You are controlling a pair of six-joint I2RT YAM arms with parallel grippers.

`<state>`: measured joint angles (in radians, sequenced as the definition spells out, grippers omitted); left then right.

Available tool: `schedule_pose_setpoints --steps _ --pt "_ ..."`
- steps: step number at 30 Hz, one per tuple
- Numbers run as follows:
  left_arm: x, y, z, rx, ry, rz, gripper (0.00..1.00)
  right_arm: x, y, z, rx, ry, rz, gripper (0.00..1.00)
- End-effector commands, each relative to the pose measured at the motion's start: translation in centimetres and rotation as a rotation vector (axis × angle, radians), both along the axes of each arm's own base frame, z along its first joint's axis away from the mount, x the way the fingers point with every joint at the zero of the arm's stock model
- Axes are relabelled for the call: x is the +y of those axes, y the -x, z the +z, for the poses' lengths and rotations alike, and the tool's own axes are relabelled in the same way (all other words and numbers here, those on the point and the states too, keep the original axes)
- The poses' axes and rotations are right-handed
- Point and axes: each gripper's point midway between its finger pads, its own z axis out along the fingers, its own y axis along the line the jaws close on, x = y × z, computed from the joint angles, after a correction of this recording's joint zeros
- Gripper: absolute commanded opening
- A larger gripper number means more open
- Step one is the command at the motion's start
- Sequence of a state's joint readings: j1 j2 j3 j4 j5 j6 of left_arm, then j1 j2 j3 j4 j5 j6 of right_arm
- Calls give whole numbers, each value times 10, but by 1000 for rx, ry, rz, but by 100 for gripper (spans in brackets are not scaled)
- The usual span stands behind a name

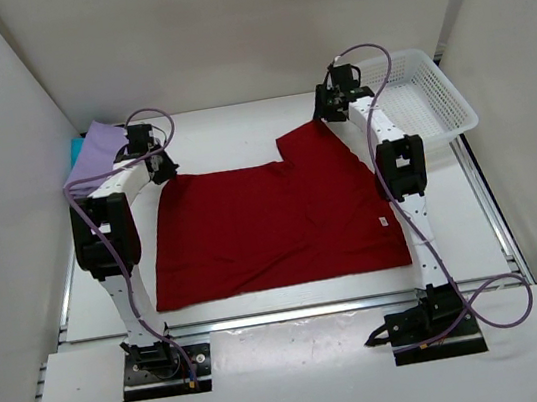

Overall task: Fold and stack the t-shirts
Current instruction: Grap the side of the flattened tshirt furthest away from the robot with both arms

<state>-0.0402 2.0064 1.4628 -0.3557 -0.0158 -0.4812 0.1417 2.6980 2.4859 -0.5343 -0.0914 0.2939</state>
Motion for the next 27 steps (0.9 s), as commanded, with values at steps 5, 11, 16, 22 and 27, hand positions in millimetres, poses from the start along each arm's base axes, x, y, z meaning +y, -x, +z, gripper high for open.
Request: schedule_pose_setpoints --steps 5,11,16,22,27 --pt "-5 -5 27 -77 35 -7 0 18 -8 8 -17 -167 42 42" --pt "-4 -5 30 -87 31 -15 0 17 -13 10 -22 -214 28 28" --pt "-5 -1 23 -71 36 -9 0 15 -16 20 -33 -218 24 5" --pt "-1 -3 30 -85 48 3 0 9 -12 77 -95 -143 37 0" --pt "7 -1 40 -112 65 14 0 0 21 121 -44 -73 43 0"
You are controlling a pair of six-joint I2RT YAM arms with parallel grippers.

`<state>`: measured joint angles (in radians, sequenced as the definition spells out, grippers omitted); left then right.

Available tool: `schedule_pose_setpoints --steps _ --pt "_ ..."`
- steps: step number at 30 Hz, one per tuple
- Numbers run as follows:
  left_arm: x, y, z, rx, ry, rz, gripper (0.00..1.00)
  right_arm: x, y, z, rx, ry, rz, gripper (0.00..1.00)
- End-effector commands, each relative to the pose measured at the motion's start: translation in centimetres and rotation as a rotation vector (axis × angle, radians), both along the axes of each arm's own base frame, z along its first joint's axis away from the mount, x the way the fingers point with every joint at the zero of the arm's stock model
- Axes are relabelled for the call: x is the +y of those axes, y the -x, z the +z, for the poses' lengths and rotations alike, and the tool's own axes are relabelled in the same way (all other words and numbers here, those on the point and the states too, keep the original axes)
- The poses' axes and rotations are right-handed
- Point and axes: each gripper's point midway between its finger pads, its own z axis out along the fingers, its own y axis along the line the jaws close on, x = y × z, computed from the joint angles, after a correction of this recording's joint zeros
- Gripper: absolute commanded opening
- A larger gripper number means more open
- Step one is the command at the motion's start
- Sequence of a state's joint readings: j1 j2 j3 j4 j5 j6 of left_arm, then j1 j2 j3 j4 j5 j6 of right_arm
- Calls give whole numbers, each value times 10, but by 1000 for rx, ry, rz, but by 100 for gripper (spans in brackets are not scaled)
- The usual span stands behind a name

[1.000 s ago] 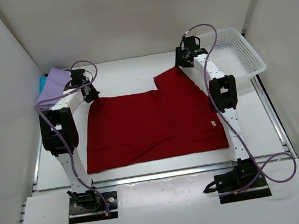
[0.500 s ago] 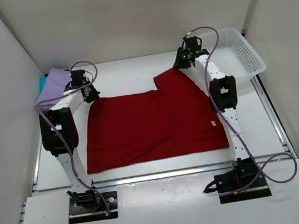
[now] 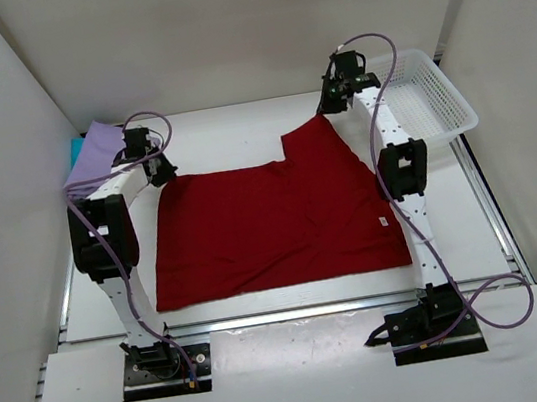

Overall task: Fold and stack the t-shirts
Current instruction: Grap the side of the flattened tshirt furthest away from the robot with both arms, then fold the other side of the tshirt into a rectangle

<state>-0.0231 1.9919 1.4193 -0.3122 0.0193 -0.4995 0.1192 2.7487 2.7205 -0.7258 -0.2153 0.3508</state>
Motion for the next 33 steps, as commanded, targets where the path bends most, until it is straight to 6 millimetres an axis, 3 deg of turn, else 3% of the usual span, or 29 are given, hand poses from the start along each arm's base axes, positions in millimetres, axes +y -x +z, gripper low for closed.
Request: schedule_pose_setpoints --steps 1,3,4,6,7,9,12,13,14,15,16,17,18,19,20,21,22,23,26,27,28,30,33 --pt "6 -2 41 -93 24 13 0 -13 23 85 -51 65 3 0" --pt "6 2 39 -82 31 14 0 -25 39 95 -8 70 -3 0" --pt "21 4 37 -73 43 42 0 -29 49 94 31 77 -2 0" --pt "24 7 43 -102 57 51 0 -35 67 113 46 93 0 0" --pt "25 11 43 -99 67 56 0 -38 74 106 83 113 -13 1" --pt "22 14 50 -117 78 49 0 -43 88 140 35 157 -26 0" --pt "20 21 51 -122 108 49 0 -40 112 156 12 195 5 0" --pt "20 19 54 -125 105 47 0 -41 131 142 54 220 18 0" --pt "18 22 50 -116 104 46 0 -39 144 110 103 232 29 0" --pt "17 23 50 -114 100 38 0 -35 143 139 -15 206 31 0" --pt "18 22 51 -113 107 44 0 -38 163 126 14 191 23 0" --pt "17 24 50 -108 118 38 0 -33 169 109 26 176 21 0" --pt "20 27 47 -93 124 45 0 -38 171 126 -26 156 3 0" --pt "23 31 49 -90 118 58 0 -42 180 122 -16 153 -9 0" --pt "24 32 53 -102 118 54 0 -43 191 104 27 165 -22 0" --pt "25 36 54 -104 119 62 0 -46 194 116 -17 164 -44 0" --pt "26 41 56 -110 112 66 0 -42 201 115 -42 151 -35 0" --pt "26 43 64 -126 109 61 0 -44 211 104 -17 143 -51 0" --pt "31 62 70 -139 108 78 0 -49 232 112 -66 110 -80 0" --pt "33 66 76 -154 115 80 0 -48 240 102 -45 102 -82 0" --pt "34 72 73 -150 119 84 0 -54 244 115 -85 87 -99 0" --pt "37 82 77 -158 125 89 0 -58 261 107 -83 80 -104 0" --pt "40 103 84 -172 124 95 0 -68 279 121 -130 70 -140 0"
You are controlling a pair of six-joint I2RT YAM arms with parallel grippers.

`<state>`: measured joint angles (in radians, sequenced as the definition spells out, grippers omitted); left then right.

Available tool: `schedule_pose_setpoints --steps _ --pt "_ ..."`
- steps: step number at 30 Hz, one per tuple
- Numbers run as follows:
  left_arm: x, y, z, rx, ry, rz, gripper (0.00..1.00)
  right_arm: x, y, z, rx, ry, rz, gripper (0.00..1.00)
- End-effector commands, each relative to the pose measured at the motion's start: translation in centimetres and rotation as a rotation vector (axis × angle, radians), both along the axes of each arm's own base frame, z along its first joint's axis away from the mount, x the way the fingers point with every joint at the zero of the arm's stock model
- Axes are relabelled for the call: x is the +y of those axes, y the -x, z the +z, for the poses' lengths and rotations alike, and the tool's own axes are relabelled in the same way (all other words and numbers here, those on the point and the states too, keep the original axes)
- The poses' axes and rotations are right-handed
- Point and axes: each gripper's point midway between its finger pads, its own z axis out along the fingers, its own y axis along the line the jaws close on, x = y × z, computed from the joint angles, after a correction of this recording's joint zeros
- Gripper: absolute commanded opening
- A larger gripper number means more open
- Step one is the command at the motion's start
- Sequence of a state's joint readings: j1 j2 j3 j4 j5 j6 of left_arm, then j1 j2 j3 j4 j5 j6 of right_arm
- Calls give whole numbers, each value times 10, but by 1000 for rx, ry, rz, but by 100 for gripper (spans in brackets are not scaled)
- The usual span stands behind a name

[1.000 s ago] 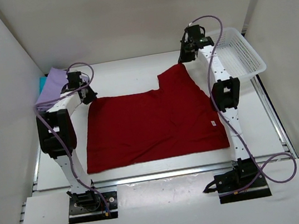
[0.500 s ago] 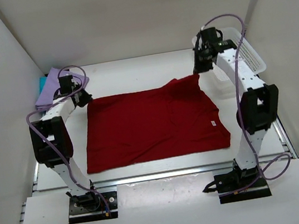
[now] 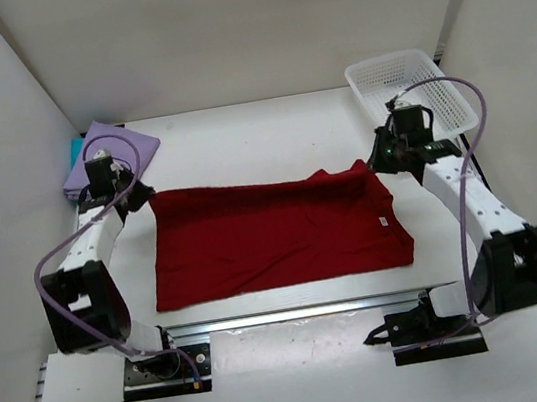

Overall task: Fold and stack the t-shirts
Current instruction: Fold the other side of the tshirt into a rectangle

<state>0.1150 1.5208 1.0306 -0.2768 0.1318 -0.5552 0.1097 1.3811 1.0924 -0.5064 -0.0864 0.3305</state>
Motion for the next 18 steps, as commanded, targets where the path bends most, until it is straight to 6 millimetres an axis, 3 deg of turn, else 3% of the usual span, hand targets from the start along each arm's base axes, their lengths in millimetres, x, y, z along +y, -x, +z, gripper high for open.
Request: schedule_pose_setpoints --steps 1,2,5,6,11,16,18 --pt "6 21 20 -57 0 7 0 -9 0 27 -141 -32 -51 0" --pt "5 27 19 -52 -1 7 0 -8 4 34 -169 -39 -48 0" --pt "4 49 15 -37 -15 -3 0 -14 25 28 -192 -64 -72 0" --pt "4 56 4 -13 -20 -2 0 -12 33 24 -190 -74 -71 0" --pt "3 76 -26 59 -11 -8 0 -2 65 -12 -129 -118 -64 0" --pt "8 93 -47 114 -34 9 0 3 93 -30 -114 -124 -85 0" --pt "5 96 -53 136 -29 7 1 2 105 -50 -77 -150 -103 0"
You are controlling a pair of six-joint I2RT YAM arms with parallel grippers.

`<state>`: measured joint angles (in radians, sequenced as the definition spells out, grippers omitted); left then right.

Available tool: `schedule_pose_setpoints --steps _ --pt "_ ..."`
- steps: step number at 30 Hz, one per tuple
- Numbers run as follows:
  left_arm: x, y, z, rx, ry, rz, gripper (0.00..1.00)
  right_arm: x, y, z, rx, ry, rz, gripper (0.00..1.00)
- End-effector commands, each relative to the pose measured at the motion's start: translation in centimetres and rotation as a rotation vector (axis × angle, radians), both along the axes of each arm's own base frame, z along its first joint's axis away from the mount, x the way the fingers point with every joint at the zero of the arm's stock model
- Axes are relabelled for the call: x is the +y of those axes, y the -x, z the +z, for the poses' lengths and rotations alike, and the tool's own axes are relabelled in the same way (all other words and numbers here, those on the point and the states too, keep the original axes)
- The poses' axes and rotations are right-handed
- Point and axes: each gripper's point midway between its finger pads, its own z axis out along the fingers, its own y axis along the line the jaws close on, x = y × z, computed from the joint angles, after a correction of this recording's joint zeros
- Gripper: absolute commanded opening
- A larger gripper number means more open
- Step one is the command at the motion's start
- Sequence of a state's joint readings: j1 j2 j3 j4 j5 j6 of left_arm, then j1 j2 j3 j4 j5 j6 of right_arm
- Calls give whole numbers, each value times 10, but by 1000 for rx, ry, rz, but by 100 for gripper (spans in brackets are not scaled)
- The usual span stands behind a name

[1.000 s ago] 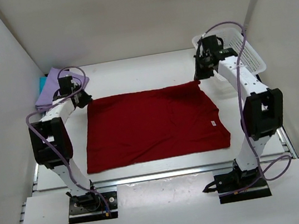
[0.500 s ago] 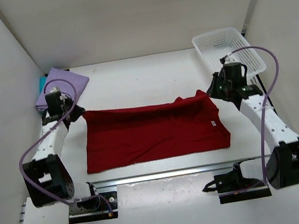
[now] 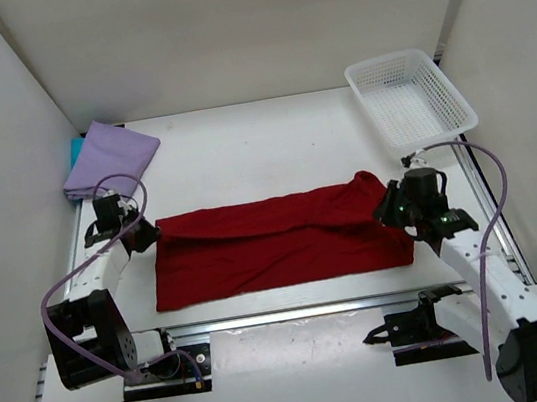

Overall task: Fold and stack the t-shirts
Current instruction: Fold the other side of the tshirt into a rectangle

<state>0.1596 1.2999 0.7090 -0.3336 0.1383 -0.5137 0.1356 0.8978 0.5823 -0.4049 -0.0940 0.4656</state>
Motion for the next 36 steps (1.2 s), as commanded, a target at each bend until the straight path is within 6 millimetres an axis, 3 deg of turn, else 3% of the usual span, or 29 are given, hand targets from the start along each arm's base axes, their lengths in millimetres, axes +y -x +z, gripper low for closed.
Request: schedule_pose_setpoints --steps 1,5,8,11,12,14,15,16,17,18,19,20,22,23,24,26,30,36 --pt "4 3 1 -9 -15 11 6 1 9 -5 -28 -58 -46 0" --pt "17 7 3 -56 63 85 33 -10 22 -26 -23 -100 -118 6" --pt "34 1 24 -150 109 178 33 -12 27 -28 -28 -81 -134 20" --pt "27 -6 52 -264 133 177 31 -19 22 -10 -75 -14 -163 31" --pt "23 -9 60 -292 112 164 30 -19 17 8 -123 1 -152 32" --pt "-12 -16 69 -317 84 67 30 -17 7 32 -190 19 -147 35" --pt "-37 -17 70 -329 93 -5 29 -9 3 33 -194 17 -119 33" --pt "-47 -19 69 -337 87 -23 29 1 1 26 -169 20 -87 24" --pt "-74 -17 69 -341 95 -86 29 14 -4 29 -183 -2 -40 9" --pt "-99 -12 63 -333 101 -154 28 28 -9 22 -161 2 1 0" --pt "-108 -10 56 -317 100 -170 28 44 -12 25 -172 6 69 0" --pt "-130 -6 55 -319 114 -228 27 54 -22 23 -174 16 99 0" --pt "-154 3 42 -292 123 -296 27 78 -34 12 -157 70 215 0" --pt "-165 6 39 -288 143 -323 26 84 -45 19 -198 75 241 9" --pt "-174 9 36 -292 156 -347 26 90 -51 8 -176 82 257 20" --pt "-179 15 27 -276 168 -366 26 98 -67 9 -199 98 311 35" --pt "-175 21 13 -259 188 -360 25 96 -79 -13 -132 135 317 48" --pt "-182 29 -2 -235 206 -374 24 104 -91 -25 -147 159 332 53"
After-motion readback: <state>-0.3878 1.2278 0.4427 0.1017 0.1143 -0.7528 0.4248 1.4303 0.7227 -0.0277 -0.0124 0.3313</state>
